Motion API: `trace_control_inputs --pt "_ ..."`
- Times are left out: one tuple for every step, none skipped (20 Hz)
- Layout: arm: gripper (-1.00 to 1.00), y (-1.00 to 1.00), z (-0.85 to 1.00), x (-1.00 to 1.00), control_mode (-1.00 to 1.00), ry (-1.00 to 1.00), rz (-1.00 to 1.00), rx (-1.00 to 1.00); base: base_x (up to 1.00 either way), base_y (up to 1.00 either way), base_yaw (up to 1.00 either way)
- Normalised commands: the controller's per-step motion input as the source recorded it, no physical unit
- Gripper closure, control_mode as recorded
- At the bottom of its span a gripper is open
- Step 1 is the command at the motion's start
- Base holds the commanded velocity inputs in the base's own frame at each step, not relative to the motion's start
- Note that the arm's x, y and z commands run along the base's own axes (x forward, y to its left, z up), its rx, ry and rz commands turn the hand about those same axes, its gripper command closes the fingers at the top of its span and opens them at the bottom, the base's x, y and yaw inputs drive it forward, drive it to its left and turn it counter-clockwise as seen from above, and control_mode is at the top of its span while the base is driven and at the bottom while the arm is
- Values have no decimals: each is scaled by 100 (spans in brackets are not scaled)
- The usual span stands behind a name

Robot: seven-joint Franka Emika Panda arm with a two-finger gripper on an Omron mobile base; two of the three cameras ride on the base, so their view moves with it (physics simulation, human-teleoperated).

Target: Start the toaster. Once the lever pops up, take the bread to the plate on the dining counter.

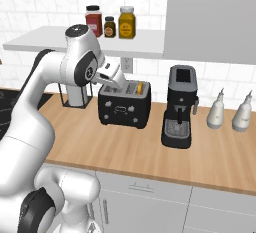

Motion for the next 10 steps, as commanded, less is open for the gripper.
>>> trace_control_inputs --pt "-100 0 0 0 -100 0 0 0 0 0 0" --pt "-100 0 0 0 -100 0 0 0 0 0 0" --pt "-100 0 0 0 -100 0 0 0 0 0 0" --pt "-100 0 0 0 -100 0 0 0 0 0 0" --pt "-100 0 0 0 -100 0 0 0 0 0 0" --pt "-100 0 0 0 -100 0 0 0 0 0 0" --pt "-100 0 0 0 -100 0 0 0 0 0 0" --pt "-100 0 0 0 -100 0 0 0 0 0 0" --pt "-100 0 0 0 -100 0 0 0 0 0 0" --pt "-100 0 0 0 -100 0 0 0 0 0 0"
